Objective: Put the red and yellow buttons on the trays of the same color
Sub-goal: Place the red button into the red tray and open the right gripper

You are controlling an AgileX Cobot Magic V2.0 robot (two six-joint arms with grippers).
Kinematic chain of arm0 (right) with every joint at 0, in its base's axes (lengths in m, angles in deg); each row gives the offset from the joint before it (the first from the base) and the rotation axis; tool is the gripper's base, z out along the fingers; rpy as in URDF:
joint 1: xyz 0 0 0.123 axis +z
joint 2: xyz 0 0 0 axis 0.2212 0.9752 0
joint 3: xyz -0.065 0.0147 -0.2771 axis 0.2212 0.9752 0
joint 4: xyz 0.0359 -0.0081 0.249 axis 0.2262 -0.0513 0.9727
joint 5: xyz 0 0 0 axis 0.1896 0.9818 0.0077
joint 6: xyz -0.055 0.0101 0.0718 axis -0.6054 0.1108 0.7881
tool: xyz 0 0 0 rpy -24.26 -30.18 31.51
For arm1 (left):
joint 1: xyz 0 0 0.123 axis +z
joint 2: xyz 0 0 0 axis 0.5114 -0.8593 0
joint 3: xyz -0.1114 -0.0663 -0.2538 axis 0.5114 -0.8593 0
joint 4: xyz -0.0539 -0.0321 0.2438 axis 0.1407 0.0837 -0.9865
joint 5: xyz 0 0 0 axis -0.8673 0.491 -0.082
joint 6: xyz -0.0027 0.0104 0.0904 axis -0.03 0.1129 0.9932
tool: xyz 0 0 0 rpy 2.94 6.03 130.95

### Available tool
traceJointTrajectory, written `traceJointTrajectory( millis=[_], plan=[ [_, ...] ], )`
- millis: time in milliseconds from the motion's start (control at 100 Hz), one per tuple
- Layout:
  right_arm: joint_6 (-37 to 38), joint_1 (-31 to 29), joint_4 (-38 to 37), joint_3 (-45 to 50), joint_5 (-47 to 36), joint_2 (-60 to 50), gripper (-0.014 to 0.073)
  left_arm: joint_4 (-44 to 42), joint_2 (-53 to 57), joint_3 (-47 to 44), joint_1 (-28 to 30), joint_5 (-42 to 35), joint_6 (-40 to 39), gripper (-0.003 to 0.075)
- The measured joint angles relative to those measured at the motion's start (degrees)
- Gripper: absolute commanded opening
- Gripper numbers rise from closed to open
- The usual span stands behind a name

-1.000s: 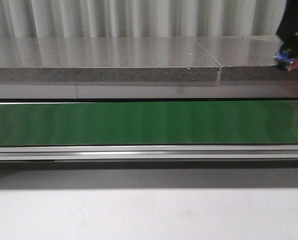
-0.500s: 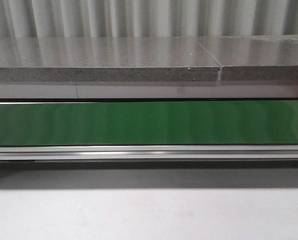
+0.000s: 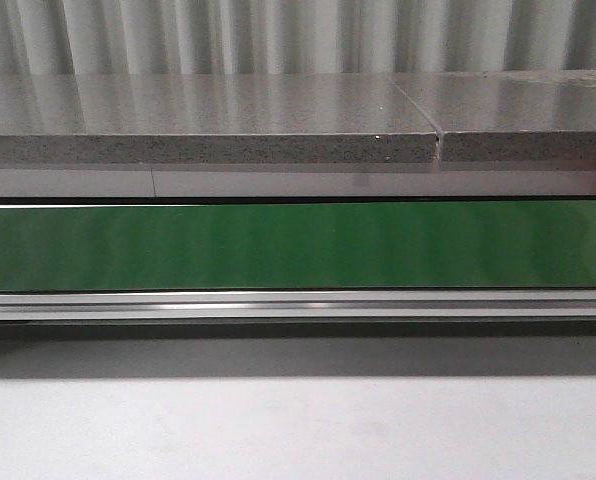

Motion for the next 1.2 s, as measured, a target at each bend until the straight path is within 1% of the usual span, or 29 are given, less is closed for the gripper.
traceJointTrajectory(
  millis=[430,750,880,930,980,1050,1100,1130,1170,1200],
  plan=[
    [0.08,0.00,-0.02,-0.24,-4.64,10.05,0.0087,0.00,0.00,0.00,0.00,0.00,0.00,-0.0020],
    [0.08,0.00,-0.02,-0.47,-9.87,13.69,0.0092,0.00,0.00,0.00,0.00,0.00,0.00,-0.0020],
    [0.08,0.00,-0.02,-0.57,-10.56,15.51,0.0098,0.00,0.00,0.00,0.00,0.00,0.00,-0.0020],
    [0.08,0.00,-0.02,-0.57,-10.56,16.14,0.0123,0.00,0.00,0.00,0.00,0.00,0.00,-0.0020],
    [0.08,0.00,-0.02,-0.57,-10.56,16.41,0.0175,0.00,0.00,0.00,0.00,0.00,0.00,-0.0020],
    [0.08,0.00,-0.02,-0.57,-10.56,16.49,0.0303,0.00,0.00,0.00,0.00,0.00,0.00,-0.0020],
    [0.08,0.00,-0.02,-0.57,-10.56,16.49,0.0424,0.00,0.00,0.00,0.00,0.00,0.00,-0.0020],
    [0.08,0.00,-0.02,-0.57,-10.56,16.49,0.0477,0.00,0.00,0.00,0.00,0.00,0.00,-0.0020],
    [0.08,0.00,-0.02,-0.57,-10.56,16.49,0.0535,0.00,0.00,0.00,0.00,0.00,0.00,-0.0020],
    [0.08,0.00,0.08,-0.57,-10.56,16.49,0.0556,0.00,0.00,0.00,0.00,0.00,0.00,-0.0020]
  ],
)
